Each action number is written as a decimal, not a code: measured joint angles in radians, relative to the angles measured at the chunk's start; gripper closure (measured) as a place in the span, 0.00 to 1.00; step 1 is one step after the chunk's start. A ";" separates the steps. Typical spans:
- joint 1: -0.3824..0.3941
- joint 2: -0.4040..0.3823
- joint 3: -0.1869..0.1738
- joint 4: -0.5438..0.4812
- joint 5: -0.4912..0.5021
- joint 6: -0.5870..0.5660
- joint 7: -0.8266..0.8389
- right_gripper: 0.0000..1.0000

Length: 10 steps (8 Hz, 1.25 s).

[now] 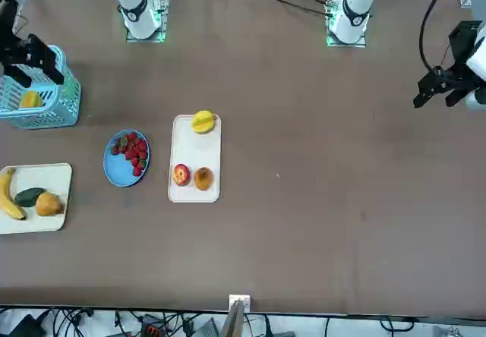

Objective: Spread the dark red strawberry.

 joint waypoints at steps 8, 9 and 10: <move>0.023 0.070 0.011 -0.120 0.002 0.173 -0.091 0.00; 0.031 0.094 0.011 -0.182 0.002 0.256 -0.170 0.00; 0.033 0.123 0.012 -0.237 0.002 0.330 -0.258 0.00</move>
